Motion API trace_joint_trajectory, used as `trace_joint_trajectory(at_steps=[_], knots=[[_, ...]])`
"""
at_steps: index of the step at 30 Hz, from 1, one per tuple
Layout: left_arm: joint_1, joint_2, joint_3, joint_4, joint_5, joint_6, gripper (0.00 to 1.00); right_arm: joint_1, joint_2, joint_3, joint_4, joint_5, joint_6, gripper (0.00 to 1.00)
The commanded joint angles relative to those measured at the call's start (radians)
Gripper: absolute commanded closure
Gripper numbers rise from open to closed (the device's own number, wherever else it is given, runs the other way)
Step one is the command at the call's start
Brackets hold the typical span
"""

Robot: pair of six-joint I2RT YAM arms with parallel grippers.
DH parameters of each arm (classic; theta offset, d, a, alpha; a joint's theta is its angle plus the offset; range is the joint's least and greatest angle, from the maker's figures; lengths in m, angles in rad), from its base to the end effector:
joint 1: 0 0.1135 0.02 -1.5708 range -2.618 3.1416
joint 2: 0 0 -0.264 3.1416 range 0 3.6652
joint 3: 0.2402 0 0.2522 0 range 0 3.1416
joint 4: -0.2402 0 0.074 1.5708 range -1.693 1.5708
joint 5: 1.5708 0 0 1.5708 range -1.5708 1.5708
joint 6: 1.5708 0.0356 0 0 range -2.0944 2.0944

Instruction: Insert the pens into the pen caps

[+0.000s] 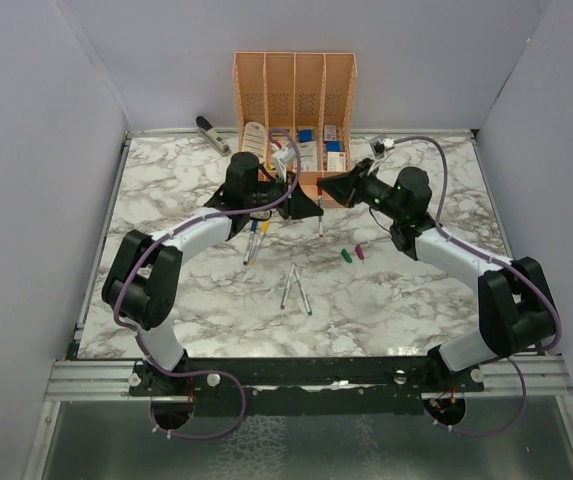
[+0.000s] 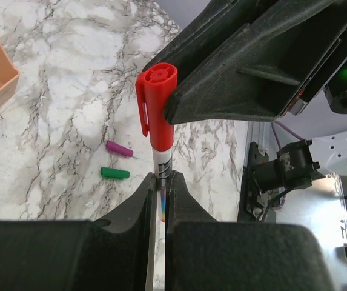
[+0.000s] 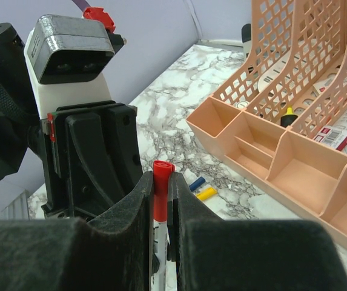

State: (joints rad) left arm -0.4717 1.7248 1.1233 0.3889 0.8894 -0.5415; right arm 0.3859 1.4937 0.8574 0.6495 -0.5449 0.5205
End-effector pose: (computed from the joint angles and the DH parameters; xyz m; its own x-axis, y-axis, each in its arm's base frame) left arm 0.3354 -0.2022 0.2649 -0.6572 -0.0292 -0.7532 0.7279 0.2346 -0.6443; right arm 0.3051 0.1439 0.2808 -0.3883 0.3013 -0.8709 -0.7019 0.5157 0.4913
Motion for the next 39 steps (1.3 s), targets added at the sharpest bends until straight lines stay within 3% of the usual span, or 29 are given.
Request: trace_joint_trajectory(at_steps=[1,15,39], knots=[[0.03,-0.016,0.024,0.08,-0.043,-0.015,1.0,0.003,0.029,0.027,-0.124,-0.048,-0.04,0.99],[0.069,-0.015,0.068,0.081,-0.14,-0.003,1.0,0.033,0.102,0.115,-0.386,-0.013,-0.164,0.99],[0.106,-0.106,0.022,0.08,-0.285,0.015,1.0,0.122,0.119,0.119,-0.546,0.092,-0.303,0.99]])
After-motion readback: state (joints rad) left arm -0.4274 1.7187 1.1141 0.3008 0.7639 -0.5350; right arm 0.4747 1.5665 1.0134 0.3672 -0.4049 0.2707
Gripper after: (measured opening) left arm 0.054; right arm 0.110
